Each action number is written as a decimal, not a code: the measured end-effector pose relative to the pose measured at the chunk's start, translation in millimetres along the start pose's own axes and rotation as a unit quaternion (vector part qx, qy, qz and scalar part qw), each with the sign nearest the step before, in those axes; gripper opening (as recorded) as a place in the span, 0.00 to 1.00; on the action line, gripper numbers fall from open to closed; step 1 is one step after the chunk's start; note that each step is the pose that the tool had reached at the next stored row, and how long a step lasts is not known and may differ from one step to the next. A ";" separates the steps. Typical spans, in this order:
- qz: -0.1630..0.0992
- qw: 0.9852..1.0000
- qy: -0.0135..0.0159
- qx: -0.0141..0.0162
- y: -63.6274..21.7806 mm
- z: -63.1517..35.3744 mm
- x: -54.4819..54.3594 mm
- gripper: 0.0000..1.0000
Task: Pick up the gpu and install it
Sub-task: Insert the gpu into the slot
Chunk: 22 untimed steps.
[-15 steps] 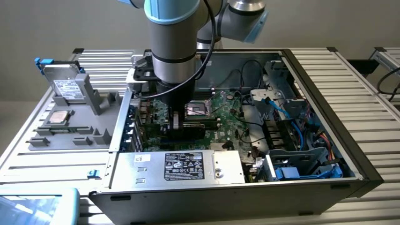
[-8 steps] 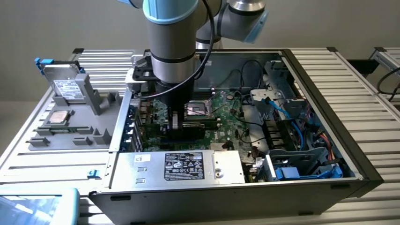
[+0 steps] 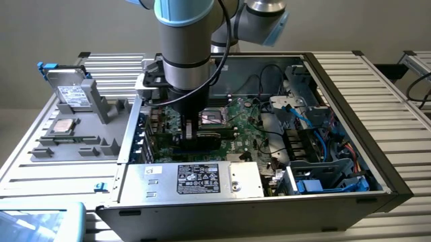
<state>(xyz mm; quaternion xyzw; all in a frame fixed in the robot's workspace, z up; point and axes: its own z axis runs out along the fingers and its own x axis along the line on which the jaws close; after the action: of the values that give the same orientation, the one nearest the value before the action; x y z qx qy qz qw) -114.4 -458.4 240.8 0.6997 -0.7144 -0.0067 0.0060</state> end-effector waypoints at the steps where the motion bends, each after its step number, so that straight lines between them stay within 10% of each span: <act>1: 0.000 1.000 0.000 0.000 0.2 0.1 0.0 0.28; 22: -0.001 1.000 0.000 0.000 0.2 1.3 0.0 0.28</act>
<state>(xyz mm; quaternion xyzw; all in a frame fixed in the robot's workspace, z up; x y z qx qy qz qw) -114.7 -458.4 239.5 0.7005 -0.7136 -0.0065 0.0058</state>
